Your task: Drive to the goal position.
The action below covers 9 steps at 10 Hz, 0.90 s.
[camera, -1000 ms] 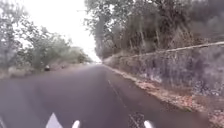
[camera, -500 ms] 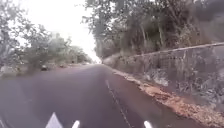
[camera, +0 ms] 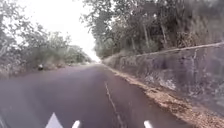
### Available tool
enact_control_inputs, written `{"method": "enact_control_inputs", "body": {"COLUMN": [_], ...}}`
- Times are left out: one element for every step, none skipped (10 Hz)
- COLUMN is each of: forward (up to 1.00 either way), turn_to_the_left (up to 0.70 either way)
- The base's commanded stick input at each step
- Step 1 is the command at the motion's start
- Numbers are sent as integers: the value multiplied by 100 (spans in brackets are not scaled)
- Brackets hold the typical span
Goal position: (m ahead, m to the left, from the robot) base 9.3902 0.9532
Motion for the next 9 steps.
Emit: {"method": "enact_control_inputs", "body": {"forward": [99,90,80,-26,-61,-96,-100,-100,-90], "turn_to_the_left": [0,0,0,0,0,0,0,0,0]}}
